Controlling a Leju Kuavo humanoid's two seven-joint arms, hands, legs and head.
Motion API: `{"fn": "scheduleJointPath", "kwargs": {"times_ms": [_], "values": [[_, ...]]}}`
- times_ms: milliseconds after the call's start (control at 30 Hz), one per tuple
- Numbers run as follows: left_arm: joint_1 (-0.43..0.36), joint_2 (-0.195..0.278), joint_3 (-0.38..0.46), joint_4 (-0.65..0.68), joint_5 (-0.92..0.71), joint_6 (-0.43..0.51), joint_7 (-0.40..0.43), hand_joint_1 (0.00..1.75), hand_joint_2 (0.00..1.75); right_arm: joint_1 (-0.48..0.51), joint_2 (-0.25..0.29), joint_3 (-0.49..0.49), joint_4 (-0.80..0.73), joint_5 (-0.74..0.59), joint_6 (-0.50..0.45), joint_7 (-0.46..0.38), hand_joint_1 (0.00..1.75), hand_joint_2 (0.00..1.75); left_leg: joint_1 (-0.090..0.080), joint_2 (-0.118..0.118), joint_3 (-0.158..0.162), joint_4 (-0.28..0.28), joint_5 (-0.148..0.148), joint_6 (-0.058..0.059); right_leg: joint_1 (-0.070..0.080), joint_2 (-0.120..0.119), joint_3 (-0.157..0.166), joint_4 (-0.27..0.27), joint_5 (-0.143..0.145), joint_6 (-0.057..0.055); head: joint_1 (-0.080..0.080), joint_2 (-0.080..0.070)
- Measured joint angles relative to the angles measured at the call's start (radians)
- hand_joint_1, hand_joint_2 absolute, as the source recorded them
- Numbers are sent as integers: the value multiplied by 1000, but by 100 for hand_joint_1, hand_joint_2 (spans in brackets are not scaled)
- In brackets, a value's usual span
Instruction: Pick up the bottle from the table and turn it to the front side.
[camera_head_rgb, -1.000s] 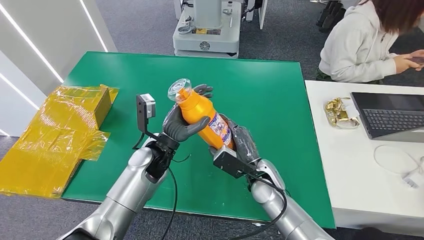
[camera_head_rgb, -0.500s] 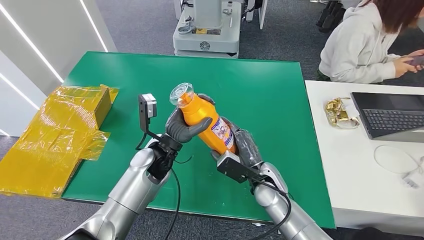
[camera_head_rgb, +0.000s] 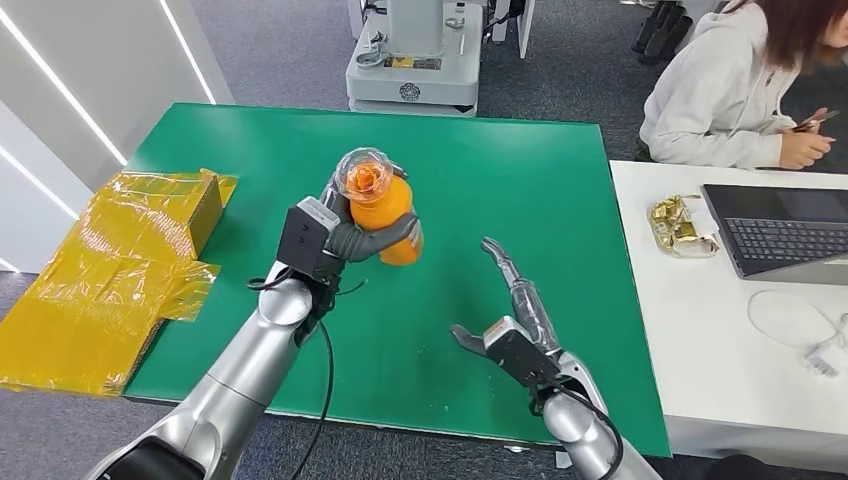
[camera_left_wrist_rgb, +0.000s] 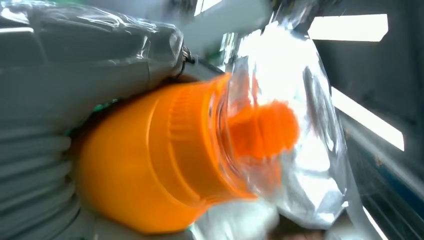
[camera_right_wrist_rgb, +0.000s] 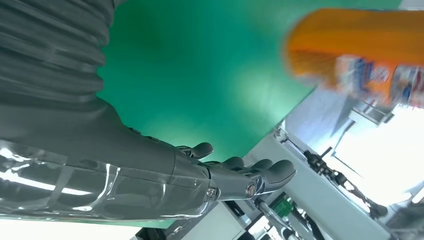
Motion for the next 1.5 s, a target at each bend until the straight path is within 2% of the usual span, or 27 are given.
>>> {"fn": "scheduleJointPath", "kwargs": {"times_ms": [133, 267, 400, 500, 700, 833, 1000, 1300, 1500], "values": [[-25, 56, 9, -1, -343, 193, -2, 175, 175, 76, -84, -20, -130, -47, -19, -17, 0, 175, 0, 0, 0, 0, 0, 0, 0, 0, 0, 0, 0, 0, 0, 0], [-40, 107, 10, -5, -633, 309, 70, 175, 175, 163, -147, -54, -271, -52, -50, -21, 0, 175, 0, 0, 0, 0, 0, 0, 0, 0, 0, 0, 0, 0, 0, 0], [-53, 161, 9, -6, -955, 411, 182, 175, 175, 261, -169, -107, -398, -25, -86, -22, 0, 175, 0, 0, 0, 0, -1, 0, 0, 0, 0, 0, 0, 0, 0, 0], [-58, 203, 8, -5, -1095, 429, 243, 175, 175, 329, -171, -159, -485, -8, -106, -22, 0, 175, 0, 0, 0, -1, -1, 0, 0, 0, 0, 0, 0, 0, 0, 0], [-44, 285, 8, -11, -1192, 382, 321, 175, 175, 449, -171, -273, -630, -16, -102, -28, 0, 175, 0, 1, 0, -1, -1, 0, 0, 0, 0, 0, -1, 0, 0, 0], [22, 348, 21, -40, -1228, 343, 362, 175, 175, 540, -168, -353, -711, -5, -104, -40, 0, 175, 0, 2, 0, -1, -1, -1, 0, 2, 0, 0, -1, 0, 0, 0], [108, 415, 51, -71, -1237, 303, 376, 175, 175, 619, -134, -424, -798, 37, -102, -36, 0, 175, 0, 2, 0, -1, -2, -1, 0, 2, -1, 0, -2, 1, 0, 0], [194, 507, 87, -106, -1213, 215, 408, 175, 175, 668, -94, -522, -871, 46, -43, -27, 0, 175, 0, 2, 0, -1, -2, -1, 0, 2, -1, 0, -3, 1, 0, 0], [245, 514, 92, -117, -1204, 210, 405, 175, 175, 650, -65, -535, -873, 78, -17, -34, 0, 175, 0, 2, 0, -1, -2, -1, 0, 2, -1, 0, -3, 1, 0, 0]]}}
